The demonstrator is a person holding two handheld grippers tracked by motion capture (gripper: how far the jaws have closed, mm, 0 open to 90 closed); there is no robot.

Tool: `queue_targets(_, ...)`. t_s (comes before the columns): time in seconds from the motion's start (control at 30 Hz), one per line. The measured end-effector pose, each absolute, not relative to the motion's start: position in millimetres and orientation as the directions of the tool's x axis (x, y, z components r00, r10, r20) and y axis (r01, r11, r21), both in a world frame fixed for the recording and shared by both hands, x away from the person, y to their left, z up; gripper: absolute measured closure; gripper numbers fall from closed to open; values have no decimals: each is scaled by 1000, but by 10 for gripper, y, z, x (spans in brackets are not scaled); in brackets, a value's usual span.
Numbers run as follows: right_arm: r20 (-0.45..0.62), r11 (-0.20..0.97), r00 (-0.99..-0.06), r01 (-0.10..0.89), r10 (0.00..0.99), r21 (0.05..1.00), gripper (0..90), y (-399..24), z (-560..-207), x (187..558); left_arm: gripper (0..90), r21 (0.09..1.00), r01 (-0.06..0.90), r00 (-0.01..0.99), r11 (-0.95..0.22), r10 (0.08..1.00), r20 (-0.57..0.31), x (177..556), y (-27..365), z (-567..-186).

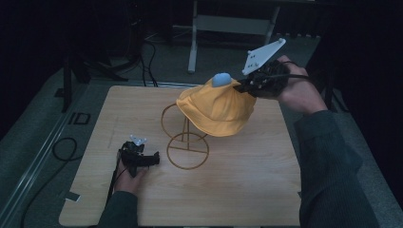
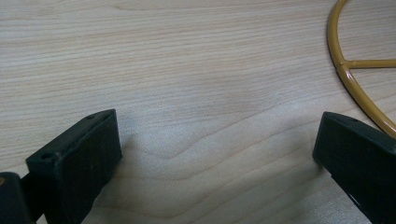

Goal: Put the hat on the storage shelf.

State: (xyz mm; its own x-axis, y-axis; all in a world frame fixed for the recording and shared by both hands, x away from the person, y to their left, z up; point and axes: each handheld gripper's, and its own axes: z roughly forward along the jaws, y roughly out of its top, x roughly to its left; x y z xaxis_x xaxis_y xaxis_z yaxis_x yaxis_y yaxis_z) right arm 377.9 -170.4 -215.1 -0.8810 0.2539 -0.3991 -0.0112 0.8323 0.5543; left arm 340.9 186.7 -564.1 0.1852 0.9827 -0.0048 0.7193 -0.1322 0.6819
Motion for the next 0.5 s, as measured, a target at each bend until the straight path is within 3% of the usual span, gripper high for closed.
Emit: queue_targets(0.5, -395, 843, -889, -17, 233, 537, 844, -1321, -2192, 3831, 9, 681, 721, 186, -132, 983, -6, 3408, 1868, -5639)
